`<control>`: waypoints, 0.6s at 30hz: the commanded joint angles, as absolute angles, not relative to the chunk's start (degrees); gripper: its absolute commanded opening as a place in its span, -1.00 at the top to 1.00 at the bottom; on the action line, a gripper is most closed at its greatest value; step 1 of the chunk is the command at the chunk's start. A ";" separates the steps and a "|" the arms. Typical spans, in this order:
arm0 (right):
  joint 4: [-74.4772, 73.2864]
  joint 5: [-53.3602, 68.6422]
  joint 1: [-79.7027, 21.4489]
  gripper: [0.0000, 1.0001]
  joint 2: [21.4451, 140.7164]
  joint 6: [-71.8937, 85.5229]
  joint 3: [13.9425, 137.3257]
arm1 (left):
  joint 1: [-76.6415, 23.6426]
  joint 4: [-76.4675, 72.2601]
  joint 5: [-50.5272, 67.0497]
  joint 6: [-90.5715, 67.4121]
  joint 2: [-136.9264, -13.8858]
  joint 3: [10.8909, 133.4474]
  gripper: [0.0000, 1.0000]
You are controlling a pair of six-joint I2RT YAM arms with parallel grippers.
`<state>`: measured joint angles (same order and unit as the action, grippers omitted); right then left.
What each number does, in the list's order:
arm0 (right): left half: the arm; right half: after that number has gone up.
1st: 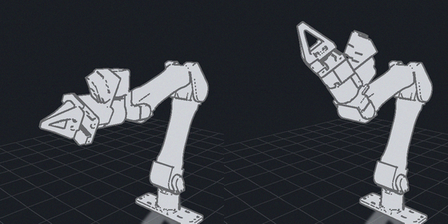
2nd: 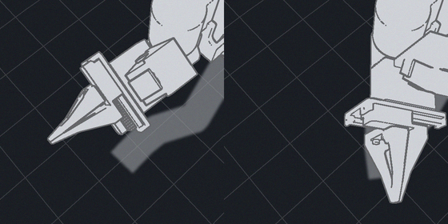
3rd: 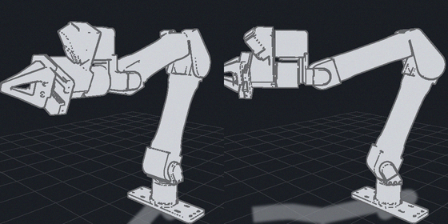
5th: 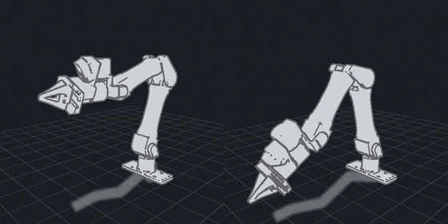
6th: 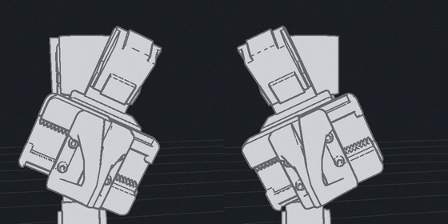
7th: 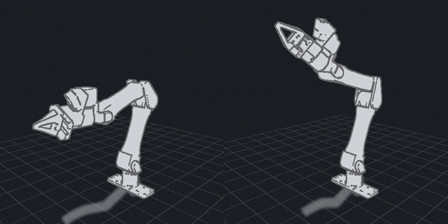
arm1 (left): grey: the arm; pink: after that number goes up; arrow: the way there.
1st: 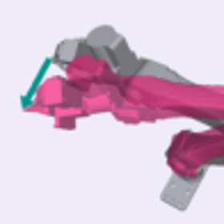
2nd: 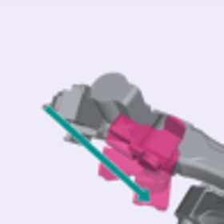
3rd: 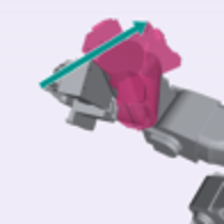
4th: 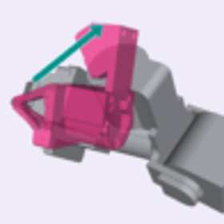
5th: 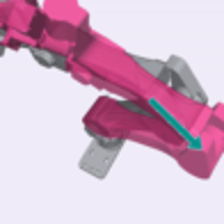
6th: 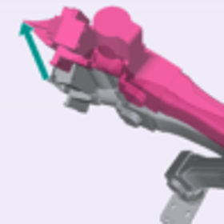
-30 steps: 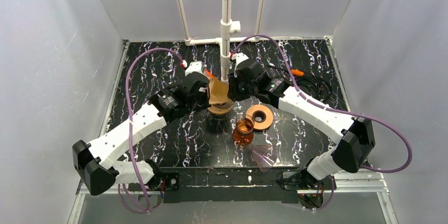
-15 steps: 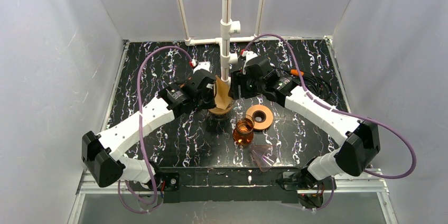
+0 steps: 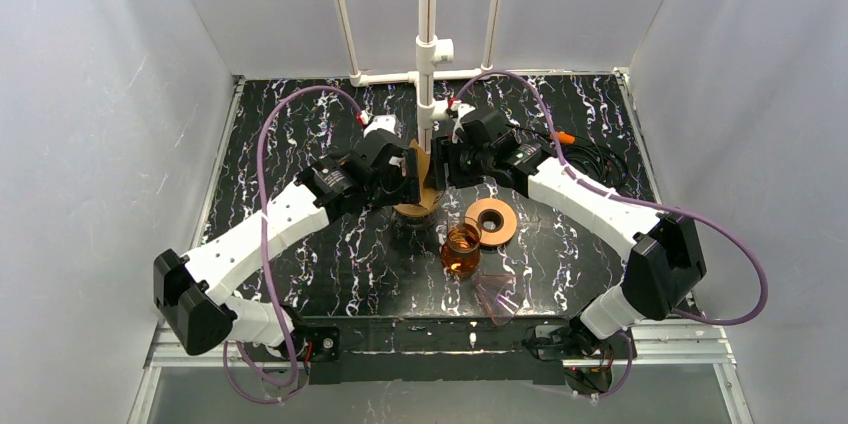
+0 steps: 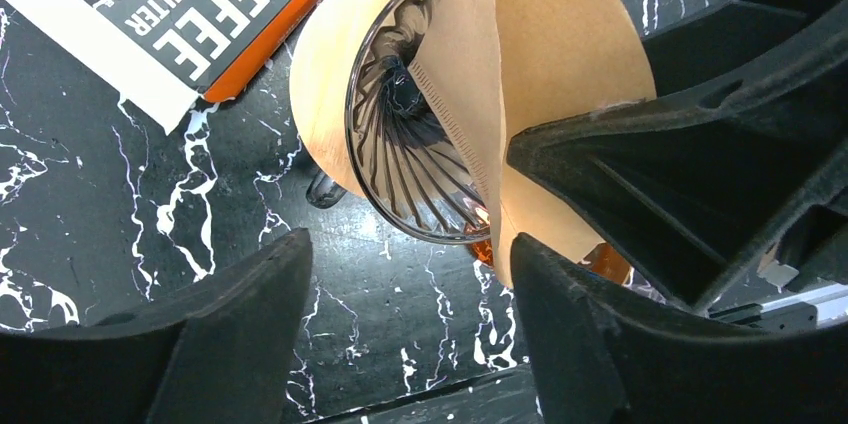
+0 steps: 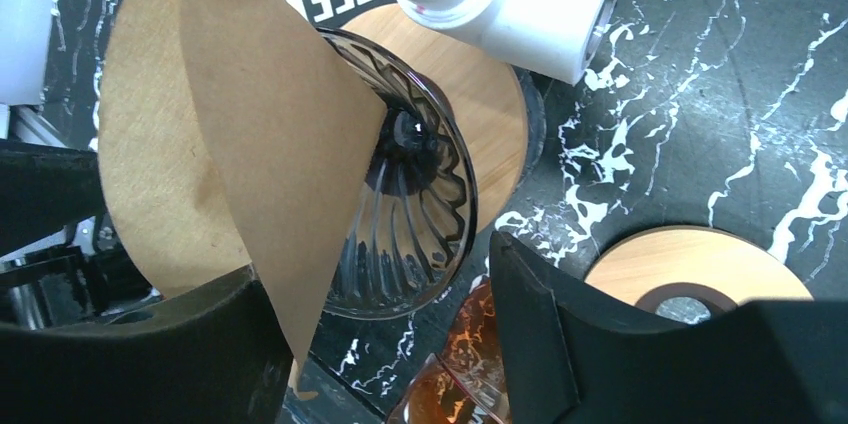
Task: Place the coffee filter in the dripper
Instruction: Place the coffee filter in the coffee dripper.
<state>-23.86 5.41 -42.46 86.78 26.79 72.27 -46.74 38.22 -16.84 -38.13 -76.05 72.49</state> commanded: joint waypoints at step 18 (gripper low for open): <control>-16.78 11.82 -42.48 -0.14 88.23 29.34 73.26 | -36.09 31.56 -3.88 -42.11 -68.41 65.98 -0.91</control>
<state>-18.85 10.50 -42.35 88.23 29.04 72.27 -37.58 31.97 -6.55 -41.06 -68.58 66.85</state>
